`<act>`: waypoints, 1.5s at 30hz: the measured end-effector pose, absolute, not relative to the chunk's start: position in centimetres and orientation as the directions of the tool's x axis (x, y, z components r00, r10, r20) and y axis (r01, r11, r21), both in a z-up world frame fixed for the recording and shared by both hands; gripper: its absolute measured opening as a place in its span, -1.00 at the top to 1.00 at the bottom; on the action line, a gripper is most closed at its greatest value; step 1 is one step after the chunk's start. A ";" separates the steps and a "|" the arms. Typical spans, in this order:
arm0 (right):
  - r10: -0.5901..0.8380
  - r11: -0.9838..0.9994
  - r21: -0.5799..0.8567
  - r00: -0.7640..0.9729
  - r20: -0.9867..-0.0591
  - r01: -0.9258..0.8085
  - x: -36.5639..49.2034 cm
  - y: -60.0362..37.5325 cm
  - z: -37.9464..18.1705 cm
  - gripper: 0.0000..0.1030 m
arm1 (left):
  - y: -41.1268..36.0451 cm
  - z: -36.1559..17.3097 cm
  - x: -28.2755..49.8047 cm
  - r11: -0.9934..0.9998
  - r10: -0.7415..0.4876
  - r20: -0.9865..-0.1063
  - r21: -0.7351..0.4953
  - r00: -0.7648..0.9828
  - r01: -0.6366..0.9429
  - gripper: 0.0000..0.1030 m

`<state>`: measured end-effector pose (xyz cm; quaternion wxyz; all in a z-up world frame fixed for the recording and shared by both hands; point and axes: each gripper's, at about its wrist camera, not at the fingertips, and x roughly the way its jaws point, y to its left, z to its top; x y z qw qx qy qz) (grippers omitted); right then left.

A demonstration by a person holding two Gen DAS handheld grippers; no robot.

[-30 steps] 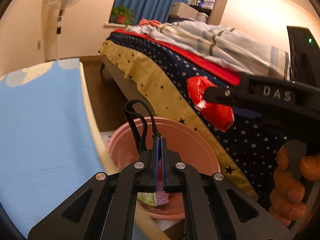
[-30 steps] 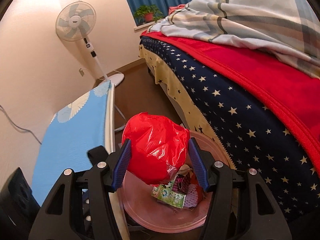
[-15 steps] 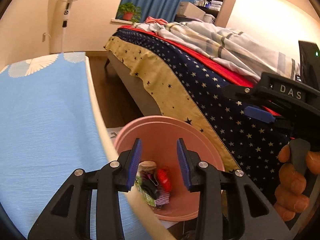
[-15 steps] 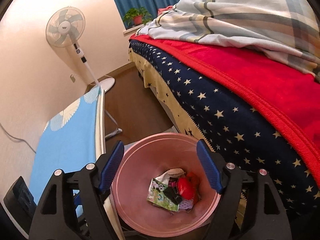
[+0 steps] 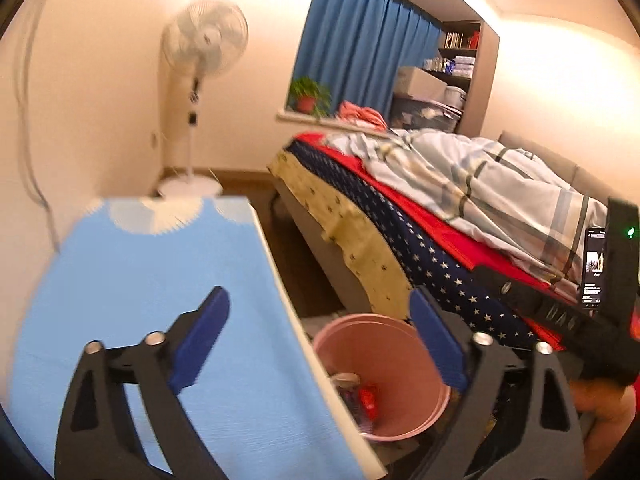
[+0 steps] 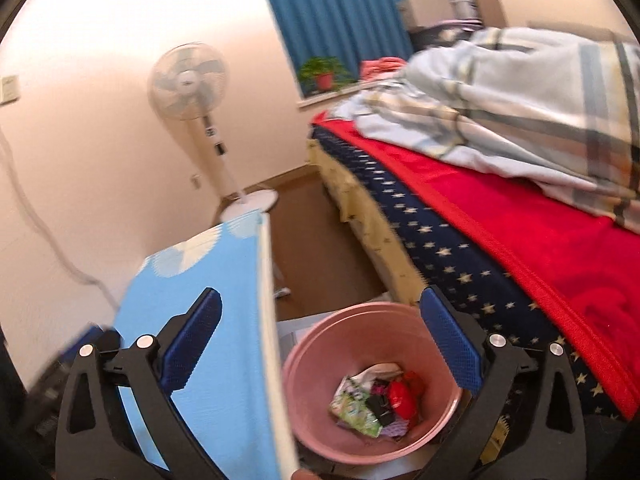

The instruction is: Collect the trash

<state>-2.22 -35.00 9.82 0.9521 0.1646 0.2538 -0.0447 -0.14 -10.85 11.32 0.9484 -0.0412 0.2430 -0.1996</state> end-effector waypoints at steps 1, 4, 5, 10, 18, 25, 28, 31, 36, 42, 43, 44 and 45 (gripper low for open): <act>0.008 0.947 0.283 0.865 -0.502 0.155 -2.3 -34.3 9.9 -0.90 | -10.5 11.8 -0.8 0.924 -0.382 -0.441 -0.153 0.812 0.352 -0.84; 0.022 0.966 0.234 0.862 -0.506 0.113 -3.7 -32.1 9.9 -0.90 | -8.8 12.3 -3.1 0.960 -0.274 -0.424 -0.064 0.863 0.273 -0.85; 0.027 0.972 0.215 0.860 -0.510 0.097 -4.2 -31.3 9.6 -0.90 | -8.0 12.1 -3.6 0.970 -0.238 -0.424 -0.062 0.874 0.234 -0.85; 0.007 0.993 0.100 0.846 -0.534 0.055 -6.6 -28.1 7.0 -0.90 | -4.9 8.5 -6.2 0.989 -0.126 -0.454 -0.125 0.882 0.077 -0.85; -0.038 0.997 0.034 0.802 -0.596 0.072 -9.1 -26.0 2.8 -0.90 | -5.2 3.9 -8.7 0.997 -0.075 -0.557 -0.066 0.827 0.046 -0.85; -0.095 0.994 -0.016 0.807 -0.583 0.105 -9.1 -26.0 2.4 -0.90 | -3.9 2.1 -8.9 0.997 -0.043 -0.594 -0.073 0.804 -0.001 -0.85; -0.106 0.993 -0.019 0.810 -0.577 0.116 -9.1 -26.0 2.4 -0.90 | -4.0 1.9 -8.8 0.998 -0.045 -0.599 -0.069 0.800 0.005 -0.85; -0.109 0.993 -0.029 0.813 -0.572 0.113 -9.1 -25.7 2.5 -0.90 | -3.9 1.6 -8.8 0.997 -0.042 -0.605 -0.073 0.795 -0.002 -0.85; -0.112 0.993 -0.036 0.815 -0.568 0.112 -9.1 -25.5 2.4 -0.90 | -3.7 1.5 -8.7 0.996 -0.039 -0.606 -0.083 0.795 -0.014 -0.85; -0.112 0.993 -0.036 0.817 -0.566 0.111 -9.1 -25.6 2.5 -0.90 | -3.8 1.4 -8.6 0.997 -0.045 -0.609 -0.083 0.792 -0.007 -0.85; -0.112 0.993 -0.037 0.817 -0.565 0.111 -9.1 -25.5 2.5 -0.90 | -3.8 1.4 -8.7 0.997 -0.046 -0.609 -0.083 0.792 -0.006 -0.85; -0.114 0.993 -0.039 0.818 -0.564 0.111 -9.1 -25.6 2.5 -0.90 | -3.8 1.4 -8.6 0.997 -0.046 -0.609 -0.083 0.792 -0.006 -0.85; -0.114 0.993 -0.039 0.818 -0.564 0.111 -9.1 -25.6 2.5 -0.90 | -3.7 1.4 -8.7 0.996 -0.045 -0.609 -0.084 0.792 -0.008 -0.85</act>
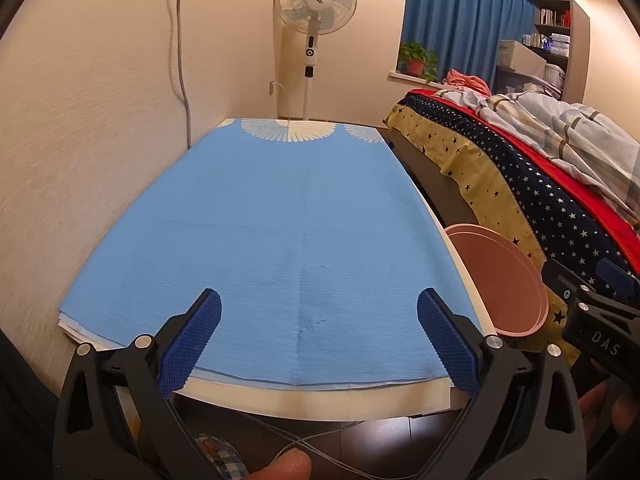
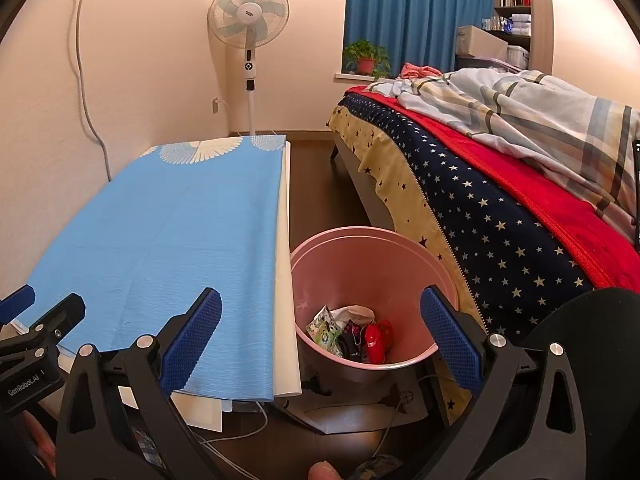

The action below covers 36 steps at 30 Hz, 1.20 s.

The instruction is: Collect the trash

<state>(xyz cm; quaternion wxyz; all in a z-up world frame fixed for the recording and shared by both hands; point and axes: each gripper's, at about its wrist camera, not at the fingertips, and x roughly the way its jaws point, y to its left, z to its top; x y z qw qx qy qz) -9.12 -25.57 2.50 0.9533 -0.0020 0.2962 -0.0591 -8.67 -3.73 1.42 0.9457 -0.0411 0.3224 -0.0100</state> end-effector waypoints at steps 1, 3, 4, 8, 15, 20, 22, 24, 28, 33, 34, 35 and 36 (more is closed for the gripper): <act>-0.114 0.993 -0.038 0.817 -0.565 0.112 -9.1 -25.6 2.5 -0.90 | -3.8 1.4 -8.6 0.996 -0.046 -0.609 -0.086 0.792 -0.009 -0.85; -0.115 0.993 -0.040 0.818 -0.564 0.112 -9.1 -25.6 2.5 -0.90 | -3.7 1.4 -8.6 0.996 -0.046 -0.609 -0.089 0.792 -0.011 -0.85; -0.115 0.993 -0.040 0.818 -0.564 0.112 -9.1 -25.6 2.5 -0.90 | -3.8 1.4 -8.6 0.996 -0.047 -0.610 -0.091 0.791 -0.011 -0.85; -0.115 0.993 -0.040 0.819 -0.562 0.111 -9.2 -25.6 2.5 -0.90 | -3.8 1.4 -8.6 0.996 -0.049 -0.610 -0.088 0.791 -0.006 -0.85; -0.115 0.993 -0.041 0.819 -0.562 0.111 -9.2 -25.6 2.5 -0.90 | -3.9 1.3 -8.7 0.996 -0.049 -0.610 -0.090 0.791 -0.007 -0.85; -0.115 0.993 -0.041 0.819 -0.562 0.112 -9.2 -25.6 2.5 -0.90 | -3.9 1.3 -8.7 0.996 -0.050 -0.610 -0.089 0.791 -0.006 -0.85; -0.115 0.993 -0.040 0.819 -0.562 0.112 -9.2 -25.6 2.5 -0.90 | -3.9 1.4 -8.7 0.996 -0.050 -0.610 -0.089 0.791 -0.006 -0.85; -0.115 0.993 -0.041 0.819 -0.562 0.111 -9.2 -25.6 2.5 -0.90 | -3.9 1.3 -8.7 0.996 -0.051 -0.610 -0.090 0.791 -0.005 -0.85; -0.116 0.993 -0.041 0.819 -0.562 0.112 -9.2 -25.7 2.5 -0.90 | -4.2 1.3 -8.9 0.996 -0.052 -0.611 -0.089 0.790 -0.003 -0.85; -0.118 0.993 -0.043 0.819 -0.562 0.114 -9.3 -25.7 2.5 -0.90 | -4.1 1.3 -8.8 0.996 -0.052 -0.610 -0.089 0.791 -0.004 -0.85; -0.118 0.993 -0.043 0.819 -0.562 0.113 -9.3 -25.7 2.5 -0.90 | -4.1 1.3 -8.8 0.996 -0.052 -0.610 -0.089 0.791 -0.003 -0.85; -0.118 0.993 -0.043 0.819 -0.562 0.113 -9.2 -25.7 2.5 -0.90 | -4.2 1.2 -8.8 0.996 -0.053 -0.610 -0.089 0.791 -0.002 -0.85; -0.118 0.993 -0.043 0.819 -0.562 0.113 -9.2 -25.7 2.5 -0.90 | -4.2 1.2 -8.8 0.996 -0.053 -0.610 -0.089 0.790 -0.002 -0.85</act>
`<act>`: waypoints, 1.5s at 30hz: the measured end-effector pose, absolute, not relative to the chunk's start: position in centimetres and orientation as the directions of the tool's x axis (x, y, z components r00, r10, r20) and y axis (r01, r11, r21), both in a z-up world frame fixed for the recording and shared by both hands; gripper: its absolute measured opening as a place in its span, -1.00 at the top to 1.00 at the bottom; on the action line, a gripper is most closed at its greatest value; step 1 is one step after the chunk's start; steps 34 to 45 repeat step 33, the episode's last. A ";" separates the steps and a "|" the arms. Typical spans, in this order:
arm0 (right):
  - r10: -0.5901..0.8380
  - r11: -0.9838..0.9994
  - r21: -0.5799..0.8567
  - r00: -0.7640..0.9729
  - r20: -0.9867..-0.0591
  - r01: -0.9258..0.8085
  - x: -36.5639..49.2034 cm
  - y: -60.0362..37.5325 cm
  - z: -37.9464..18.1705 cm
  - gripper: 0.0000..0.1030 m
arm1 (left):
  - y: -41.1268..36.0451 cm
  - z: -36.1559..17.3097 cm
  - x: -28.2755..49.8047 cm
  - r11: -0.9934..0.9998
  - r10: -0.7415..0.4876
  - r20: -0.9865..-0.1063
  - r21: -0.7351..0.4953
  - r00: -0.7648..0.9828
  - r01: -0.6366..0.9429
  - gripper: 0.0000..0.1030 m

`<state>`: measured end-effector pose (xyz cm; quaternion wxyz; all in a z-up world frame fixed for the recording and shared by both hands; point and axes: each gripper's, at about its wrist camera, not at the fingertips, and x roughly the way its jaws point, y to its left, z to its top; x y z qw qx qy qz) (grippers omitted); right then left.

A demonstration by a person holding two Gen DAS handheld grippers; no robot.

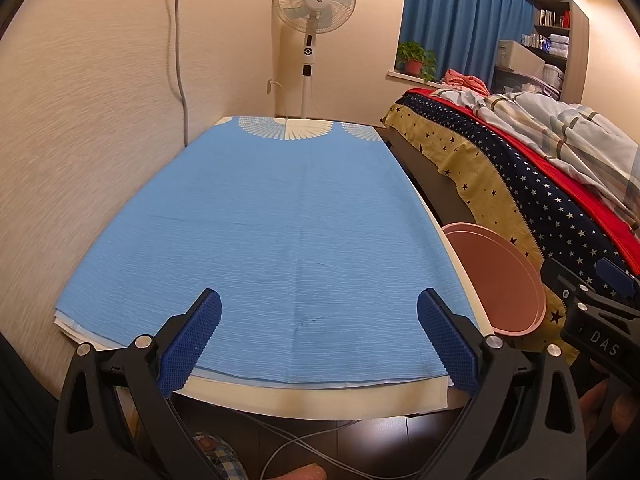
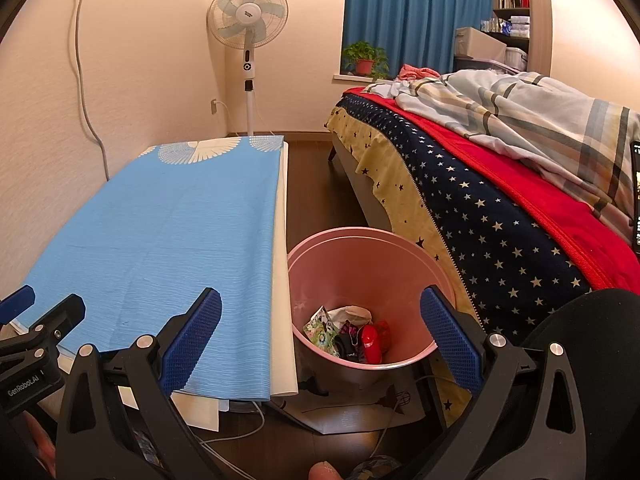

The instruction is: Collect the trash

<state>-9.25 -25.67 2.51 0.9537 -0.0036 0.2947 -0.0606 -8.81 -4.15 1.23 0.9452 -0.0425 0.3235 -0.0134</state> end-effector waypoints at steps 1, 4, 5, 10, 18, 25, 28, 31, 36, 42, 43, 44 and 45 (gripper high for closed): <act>-0.118 0.993 -0.043 0.819 -0.562 0.114 -9.2 -25.7 2.5 -0.90 | -4.2 1.2 -8.8 0.996 -0.053 -0.610 -0.089 0.790 -0.002 -0.85; -0.118 0.993 -0.043 0.819 -0.562 0.114 -9.2 -25.7 2.5 -0.90 | -4.2 1.2 -8.8 0.996 -0.052 -0.610 -0.089 0.791 -0.003 -0.85; -0.118 0.993 -0.043 0.819 -0.562 0.114 -9.3 -25.7 2.5 -0.90 | -4.2 1.2 -8.9 0.996 -0.052 -0.610 -0.089 0.791 -0.003 -0.85; -0.120 0.993 -0.048 0.818 -0.562 0.112 -9.3 -25.8 2.5 -0.90 | -4.2 1.2 -8.8 0.996 -0.053 -0.611 -0.089 0.790 -0.002 -0.85; -0.120 0.992 -0.046 0.818 -0.562 0.114 -9.2 -25.8 2.5 -0.90 | -4.2 1.0 -8.8 0.996 -0.054 -0.617 -0.088 0.785 0.000 -0.85; -0.120 0.992 -0.046 0.818 -0.562 0.114 -9.2 -25.9 2.5 -0.90 | -4.2 0.8 -8.7 0.996 -0.051 -0.619 -0.084 0.784 -0.001 -0.85; -0.120 0.992 -0.048 0.818 -0.563 0.113 -9.2 -25.8 2.5 -0.90 | -4.2 0.6 -8.6 0.997 -0.051 -0.627 -0.081 0.778 0.001 -0.85; -0.121 0.992 -0.048 0.817 -0.564 0.113 -9.2 -25.8 2.4 -0.90 | -4.1 0.6 -8.5 0.997 -0.047 -0.629 -0.080 0.776 -0.004 -0.85; -0.120 0.992 -0.047 0.817 -0.564 0.113 -9.1 -25.9 2.4 -0.90 | -4.0 0.6 -8.3 0.997 -0.046 -0.631 -0.080 0.774 -0.006 -0.85; -0.120 0.992 -0.047 0.817 -0.564 0.113 -9.1 -25.9 2.4 -0.90 | -4.0 0.6 -8.3 0.997 -0.046 -0.631 -0.080 0.774 -0.006 -0.85; -0.120 0.992 -0.047 0.817 -0.564 0.113 -9.1 -25.9 2.4 -0.90 | -4.0 0.6 -8.3 0.997 -0.046 -0.631 -0.080 0.774 -0.006 -0.85; -0.120 0.992 -0.047 0.817 -0.564 0.113 -9.1 -25.9 2.4 -0.90 | -4.0 0.6 -8.3 0.997 -0.046 -0.631 -0.080 0.774 -0.006 -0.85; -0.120 0.992 -0.047 0.817 -0.564 0.113 -9.1 -25.9 2.4 -0.90 | -4.0 0.6 -8.3 0.997 -0.046 -0.631 -0.080 0.774 -0.006 -0.85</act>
